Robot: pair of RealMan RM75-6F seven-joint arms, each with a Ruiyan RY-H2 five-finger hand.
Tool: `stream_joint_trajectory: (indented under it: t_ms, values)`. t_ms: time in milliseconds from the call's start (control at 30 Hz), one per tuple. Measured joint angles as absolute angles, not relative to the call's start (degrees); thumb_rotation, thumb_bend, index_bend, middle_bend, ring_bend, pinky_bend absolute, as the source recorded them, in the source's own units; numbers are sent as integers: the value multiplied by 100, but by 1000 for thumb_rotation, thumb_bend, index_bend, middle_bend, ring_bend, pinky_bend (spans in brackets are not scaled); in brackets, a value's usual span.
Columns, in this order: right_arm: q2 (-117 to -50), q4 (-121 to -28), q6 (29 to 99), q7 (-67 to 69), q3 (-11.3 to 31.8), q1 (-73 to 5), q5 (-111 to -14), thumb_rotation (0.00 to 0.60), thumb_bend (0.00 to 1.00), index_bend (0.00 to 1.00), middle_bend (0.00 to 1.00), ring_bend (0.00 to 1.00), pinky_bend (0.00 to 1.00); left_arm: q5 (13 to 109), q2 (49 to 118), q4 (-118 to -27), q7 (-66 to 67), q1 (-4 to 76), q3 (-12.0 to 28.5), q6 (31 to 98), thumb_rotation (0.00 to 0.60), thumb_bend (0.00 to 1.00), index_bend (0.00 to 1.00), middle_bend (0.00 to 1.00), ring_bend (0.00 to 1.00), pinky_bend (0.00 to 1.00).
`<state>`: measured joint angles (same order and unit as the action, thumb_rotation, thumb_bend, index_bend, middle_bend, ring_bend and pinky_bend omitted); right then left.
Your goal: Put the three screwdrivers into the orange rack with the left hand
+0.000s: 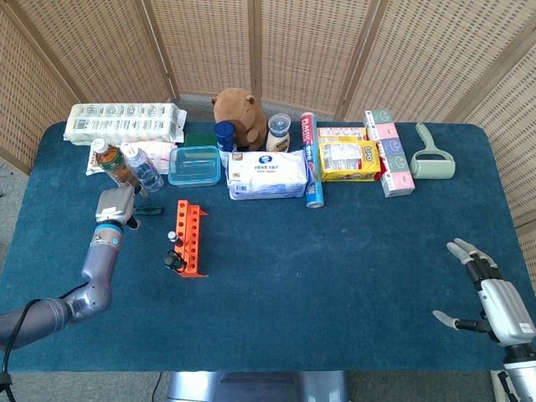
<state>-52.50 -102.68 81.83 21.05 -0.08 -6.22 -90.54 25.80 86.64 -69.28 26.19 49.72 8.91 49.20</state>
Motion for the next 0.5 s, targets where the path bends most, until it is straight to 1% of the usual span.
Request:
stream_joint_trajectory:
  t_ms: [100,500]
  values:
    - [-5241,-10256,8195,2131,21,-616,-9007,600,19,66,29,0,0,2566,8793,-6750,2650,4994,932,4856,600,274,327,1000,1000,1000]
    - [-5227,-10217,8161,2240,44,-621,-8994,600,19,67,28,0,0,2540,9118,-6361,2795,5003,1017,4715,600,292,349,1000,1000,1000]
